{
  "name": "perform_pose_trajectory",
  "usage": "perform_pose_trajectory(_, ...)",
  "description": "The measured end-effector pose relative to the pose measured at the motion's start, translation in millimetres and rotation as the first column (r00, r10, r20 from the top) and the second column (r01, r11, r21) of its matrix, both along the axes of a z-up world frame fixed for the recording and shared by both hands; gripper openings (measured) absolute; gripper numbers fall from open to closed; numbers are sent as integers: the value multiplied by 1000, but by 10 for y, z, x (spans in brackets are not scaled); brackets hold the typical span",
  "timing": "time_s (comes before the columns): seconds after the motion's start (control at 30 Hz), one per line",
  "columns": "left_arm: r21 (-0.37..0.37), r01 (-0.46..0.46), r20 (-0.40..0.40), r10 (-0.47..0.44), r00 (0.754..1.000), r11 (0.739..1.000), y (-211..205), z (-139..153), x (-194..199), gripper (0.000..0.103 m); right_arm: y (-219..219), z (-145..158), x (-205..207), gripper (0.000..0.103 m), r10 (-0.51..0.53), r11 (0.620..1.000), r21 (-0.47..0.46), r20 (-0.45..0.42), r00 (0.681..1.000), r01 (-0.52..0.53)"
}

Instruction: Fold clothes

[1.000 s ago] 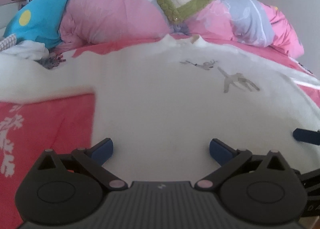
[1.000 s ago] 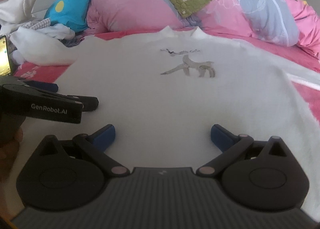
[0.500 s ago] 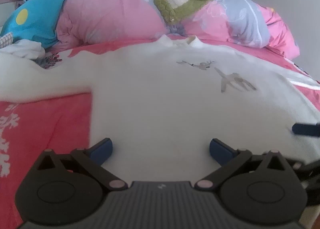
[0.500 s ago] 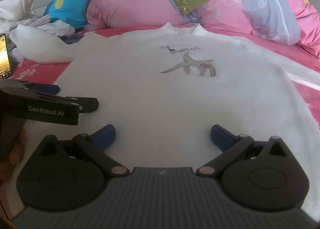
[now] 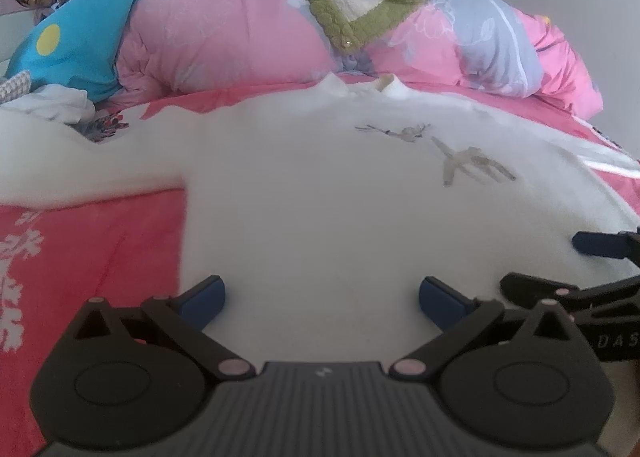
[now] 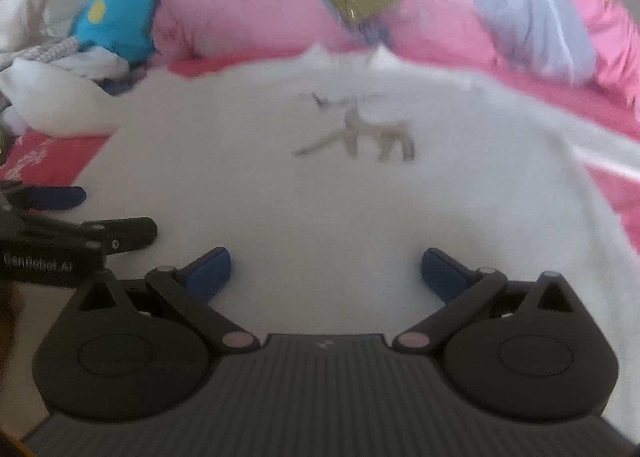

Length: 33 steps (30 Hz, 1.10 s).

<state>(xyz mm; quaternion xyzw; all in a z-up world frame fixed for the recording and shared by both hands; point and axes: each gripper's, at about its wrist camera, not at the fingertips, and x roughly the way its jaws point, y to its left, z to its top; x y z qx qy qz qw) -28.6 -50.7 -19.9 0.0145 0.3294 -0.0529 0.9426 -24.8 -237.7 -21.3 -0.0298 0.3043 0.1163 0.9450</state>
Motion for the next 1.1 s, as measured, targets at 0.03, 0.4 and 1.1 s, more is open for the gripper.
perform_pose_trajectory(0.03,6,-1,-4,2,1000,1000,-10,5,8,103,0,-2,9,102,2,1000,0,-3,1000,-2)
perform_pose_trajectory(0.4,-223,-202,187,245,951,954,773,458,-149,103,4,1,38,102,14,1000,-6,-18,1000,-14)
perform_pose_trajectory(1.1,-221,-782,298,804,515,583,2328,624,538,94,28,10,68,102,10,1000,-24,-30,999,-11)
